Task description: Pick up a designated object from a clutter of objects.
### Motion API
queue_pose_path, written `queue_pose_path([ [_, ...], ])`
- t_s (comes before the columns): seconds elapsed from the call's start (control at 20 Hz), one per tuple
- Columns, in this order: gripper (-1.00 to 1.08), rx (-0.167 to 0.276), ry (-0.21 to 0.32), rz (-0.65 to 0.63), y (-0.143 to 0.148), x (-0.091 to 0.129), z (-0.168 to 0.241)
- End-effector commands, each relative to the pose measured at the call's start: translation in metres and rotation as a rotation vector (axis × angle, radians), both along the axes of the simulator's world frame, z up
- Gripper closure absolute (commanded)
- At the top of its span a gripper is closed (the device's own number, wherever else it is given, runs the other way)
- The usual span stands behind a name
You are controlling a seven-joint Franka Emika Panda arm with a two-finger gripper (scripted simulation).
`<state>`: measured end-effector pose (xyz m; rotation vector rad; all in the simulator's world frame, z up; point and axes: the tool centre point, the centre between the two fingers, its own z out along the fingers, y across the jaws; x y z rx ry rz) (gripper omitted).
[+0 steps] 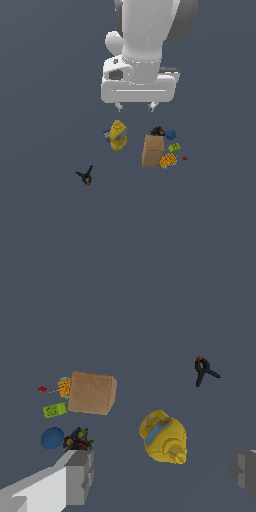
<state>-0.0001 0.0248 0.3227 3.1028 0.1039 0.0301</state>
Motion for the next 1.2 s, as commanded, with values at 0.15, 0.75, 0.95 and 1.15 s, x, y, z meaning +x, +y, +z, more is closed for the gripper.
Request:
queue_pose_path([
  [0.15, -0.92, -0.001, 0.004, -0.006, -0.005, 0.0, -0.003],
  [0.75, -0.92, -0.007, 0.024, -0.031, -0.029, -0.002, -0.019],
  [0.95, -0.92, -0.009, 0.025, -0.019, -0.033, 0.004, -0.024],
  [1.15, -0.92, -0.012, 0.026, 0.004, -0.042, 0.014, -0.034],
])
